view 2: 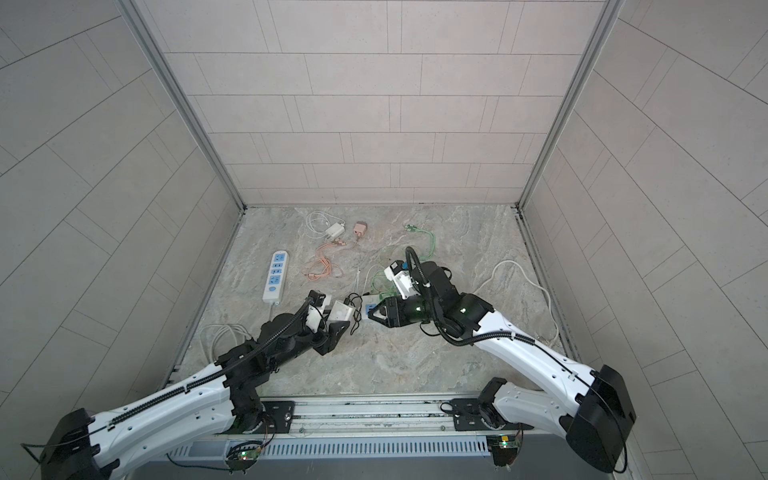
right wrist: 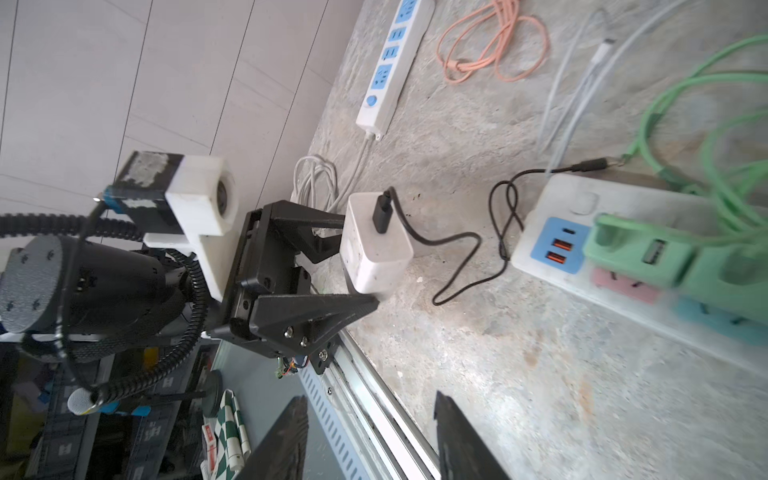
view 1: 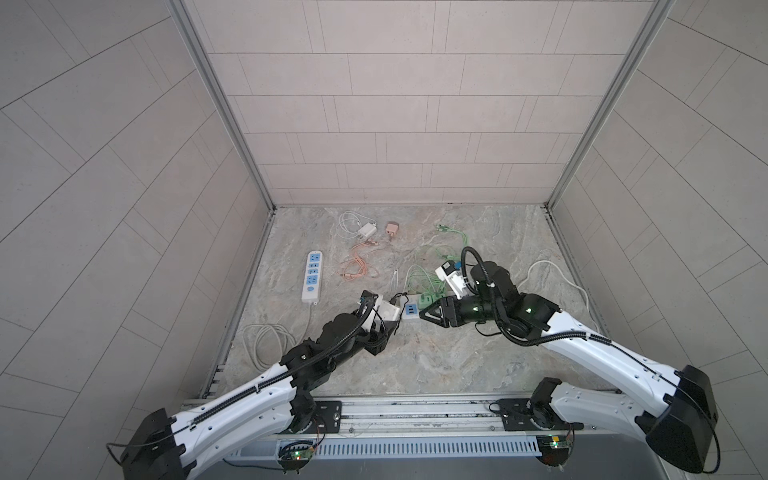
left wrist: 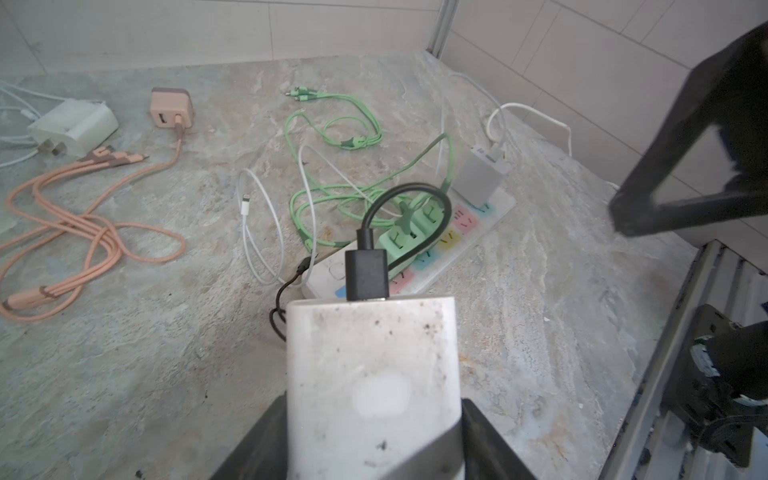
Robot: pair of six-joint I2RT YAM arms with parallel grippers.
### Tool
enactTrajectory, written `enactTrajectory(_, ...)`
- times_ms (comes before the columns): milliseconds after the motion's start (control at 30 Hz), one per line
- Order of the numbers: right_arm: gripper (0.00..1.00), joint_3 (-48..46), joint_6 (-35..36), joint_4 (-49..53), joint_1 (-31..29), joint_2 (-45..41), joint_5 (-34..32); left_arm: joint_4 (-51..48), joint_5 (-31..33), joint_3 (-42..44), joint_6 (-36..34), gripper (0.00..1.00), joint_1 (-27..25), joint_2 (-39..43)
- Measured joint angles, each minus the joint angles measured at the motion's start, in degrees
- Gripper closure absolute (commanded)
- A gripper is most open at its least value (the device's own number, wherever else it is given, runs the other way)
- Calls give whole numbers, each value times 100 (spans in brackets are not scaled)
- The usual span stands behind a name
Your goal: Insert the plug
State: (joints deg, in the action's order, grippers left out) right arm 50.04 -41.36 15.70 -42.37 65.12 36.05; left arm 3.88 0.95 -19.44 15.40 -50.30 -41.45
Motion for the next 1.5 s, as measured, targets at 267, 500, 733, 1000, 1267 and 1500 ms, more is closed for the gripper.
enactTrajectory(267,50,503,-197,-258,-691,925,-219,103,-258,44,-251,60,0,365)
enactTrajectory(500,47,715,-260,-153,-750,1139,-693,48,-352,149,-313,60,-2,826)
enactTrajectory(733,47,981,-269,-223,-752,1303,-774,44,-466,149,-326,60,-4,1001)
enactTrajectory(1000,51,1025,-420,-522,-752,1591,-382,28,-575,186,-328,60,-4,981)
enactTrajectory(1267,61,1021,-411,-511,-745,1641,-289,57,-656,186,-337,58,-4,868)
enactTrajectory(1500,83,922,-273,-520,-758,1659,-284,-70,-673,192,-323,37,-4,933)
